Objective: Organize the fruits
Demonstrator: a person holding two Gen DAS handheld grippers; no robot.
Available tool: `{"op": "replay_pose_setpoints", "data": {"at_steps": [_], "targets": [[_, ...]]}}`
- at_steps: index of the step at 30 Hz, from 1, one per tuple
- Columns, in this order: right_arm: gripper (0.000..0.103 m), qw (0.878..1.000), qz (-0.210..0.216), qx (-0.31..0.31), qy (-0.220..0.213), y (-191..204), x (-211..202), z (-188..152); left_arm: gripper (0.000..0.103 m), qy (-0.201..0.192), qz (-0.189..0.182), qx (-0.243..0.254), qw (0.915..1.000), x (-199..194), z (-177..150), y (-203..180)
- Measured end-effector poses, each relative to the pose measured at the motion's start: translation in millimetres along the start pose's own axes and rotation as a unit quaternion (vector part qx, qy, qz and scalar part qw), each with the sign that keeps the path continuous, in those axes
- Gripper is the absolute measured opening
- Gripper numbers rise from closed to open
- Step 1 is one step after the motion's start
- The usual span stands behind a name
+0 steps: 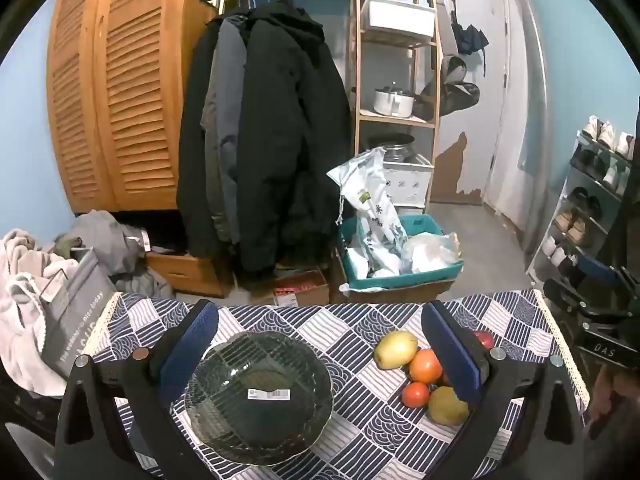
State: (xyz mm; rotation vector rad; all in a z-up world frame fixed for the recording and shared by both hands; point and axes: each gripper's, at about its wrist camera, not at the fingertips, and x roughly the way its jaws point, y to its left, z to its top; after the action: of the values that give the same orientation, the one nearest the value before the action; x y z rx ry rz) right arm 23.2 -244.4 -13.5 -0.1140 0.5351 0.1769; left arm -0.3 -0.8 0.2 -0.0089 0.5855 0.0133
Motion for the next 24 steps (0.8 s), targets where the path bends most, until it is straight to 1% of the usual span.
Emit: {"op": "replay_pose_setpoints", "data": {"at_steps": [2, 4, 8, 10, 12, 13, 24], "targets": [[0.092, 1.000, -0.001, -0.001, 0.000, 0, -1, 0, 0.102, 0.000, 0.003, 0.003, 1.0000, 0, 0, -2], [0.092, 1.000, -0.001, -0.001, 0.000, 1, -1, 0, 0.102, -0.009, -0.008, -0.013, 0.9998, -1, 0, 1], [0.092, 1.000, 0.000, -0.002, 0.000, 0, 0, 1, 0.102, -0.008, -0.013, -0.014, 0.9998, -4, 0, 3], [0.092, 1.000, -0.003, -0.004, -0.005, 2, -7, 0, 0.102, -0.011, -0.012, -0.016, 0.9997, -5, 0, 5], [0.092, 1.000, -0.004, -0.004, -0.006, 2, -5, 1, 0.102, -0.012, -0.012, -0.020, 0.9997, -7, 1, 8], [0.092, 1.000, -0.004, -0.003, -0.005, 1, -5, 1, 0.102, -0.012, -0.012, -0.015, 0.9997, -4, -1, 3], [0.092, 1.000, -0.004, -0.005, -0.007, 0, -2, 2, 0.102, -0.015, -0.005, -0.015, 0.9998, -3, -3, 2]]}}
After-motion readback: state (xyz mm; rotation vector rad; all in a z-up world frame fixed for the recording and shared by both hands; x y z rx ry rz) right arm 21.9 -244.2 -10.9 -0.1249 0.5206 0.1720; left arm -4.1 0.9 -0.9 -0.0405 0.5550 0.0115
